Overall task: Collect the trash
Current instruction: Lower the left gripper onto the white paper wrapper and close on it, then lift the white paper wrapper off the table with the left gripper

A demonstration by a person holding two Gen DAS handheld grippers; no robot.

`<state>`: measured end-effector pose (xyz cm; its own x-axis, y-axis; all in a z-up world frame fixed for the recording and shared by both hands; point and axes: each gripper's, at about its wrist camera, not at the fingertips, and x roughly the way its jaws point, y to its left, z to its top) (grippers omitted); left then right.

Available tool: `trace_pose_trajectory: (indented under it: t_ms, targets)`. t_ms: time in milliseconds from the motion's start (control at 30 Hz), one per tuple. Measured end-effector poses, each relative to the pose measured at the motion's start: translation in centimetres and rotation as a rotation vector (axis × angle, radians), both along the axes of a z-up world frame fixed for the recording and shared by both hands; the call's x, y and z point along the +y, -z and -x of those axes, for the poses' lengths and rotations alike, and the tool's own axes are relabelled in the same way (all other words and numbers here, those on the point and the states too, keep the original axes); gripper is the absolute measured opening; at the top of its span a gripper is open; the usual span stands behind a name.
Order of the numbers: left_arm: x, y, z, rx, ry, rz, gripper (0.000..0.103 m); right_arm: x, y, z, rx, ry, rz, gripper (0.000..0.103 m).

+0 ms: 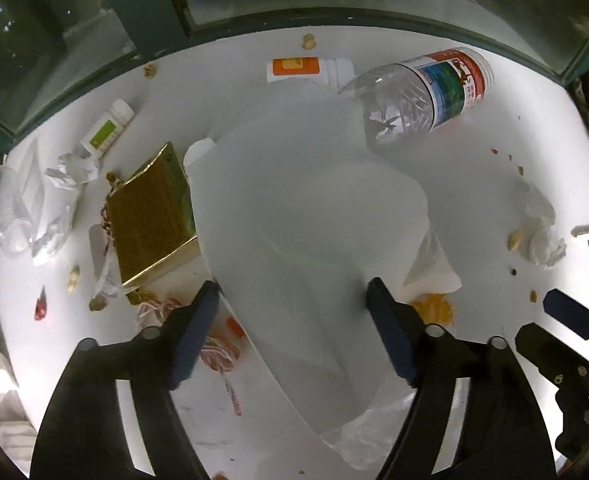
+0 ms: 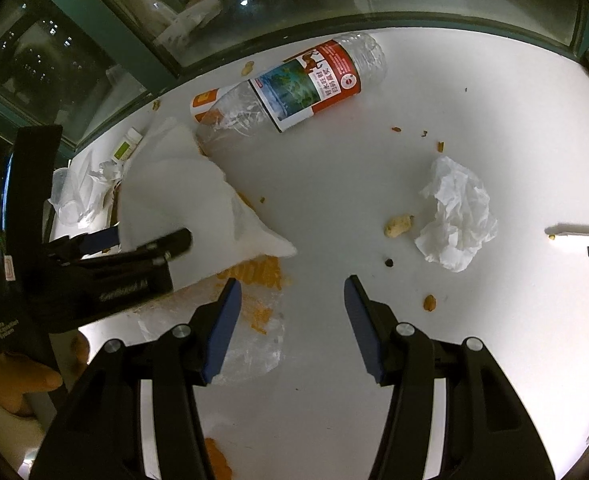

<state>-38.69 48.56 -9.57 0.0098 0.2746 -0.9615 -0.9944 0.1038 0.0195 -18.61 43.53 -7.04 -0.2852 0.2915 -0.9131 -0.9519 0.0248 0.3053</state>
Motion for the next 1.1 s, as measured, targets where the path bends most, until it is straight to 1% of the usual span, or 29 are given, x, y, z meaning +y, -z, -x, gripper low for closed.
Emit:
trace_pose_trajectory:
  t_ms: [33, 67, 200, 367, 600, 800, 967, 1100]
  targets:
    - [0.0, -0.1, 0.1, -0.007, -0.003, 0.001, 0.065, 0.0, 0.0, 0.0, 0.001, 0.0, 0.0, 0.052]
    - [0.0, -0.3, 0.2, -0.012, -0.005, -0.002, 0.062, 0.0, 0.0, 0.0, 0.0, -0.001, 0.0, 0.052]
    - [-0.2, -0.7, 0.3, -0.008, -0.011, -0.01, 0.056, 0.1, -0.3, 0.3, 0.0, -0.008, -0.007, 0.052]
    - [-1.0, -1.9, 0.4, -0.035, -0.008, -0.009, 0.049, -0.1, -0.9, 0.8, -0.002, -0.018, -0.02, 0.052]
    - [-3.0, -3.8, 0.5, -0.08, 0.004, 0.001, 0.043, -1.0, -2.3, 1.5, -0.001, -0.033, -0.049, 0.052]
    - [-5.2, -5.1, 0.7, -0.094, 0.004, 0.01, 0.038, -2.7, -3.8, 1.5, -0.01, -0.034, -0.069, 0.052]
    - [-7.1, -6.0, 0.4, -0.128, 0.026, 0.016, 0.033, -4.5, -4.7, 1.4, -0.013, -0.028, -0.081, 0.052]
    - [-8.6, -6.7, -0.2, -0.116, 0.044, 0.007, 0.032, -6.0, -5.2, 1.3, -0.016, -0.022, -0.085, 0.052]
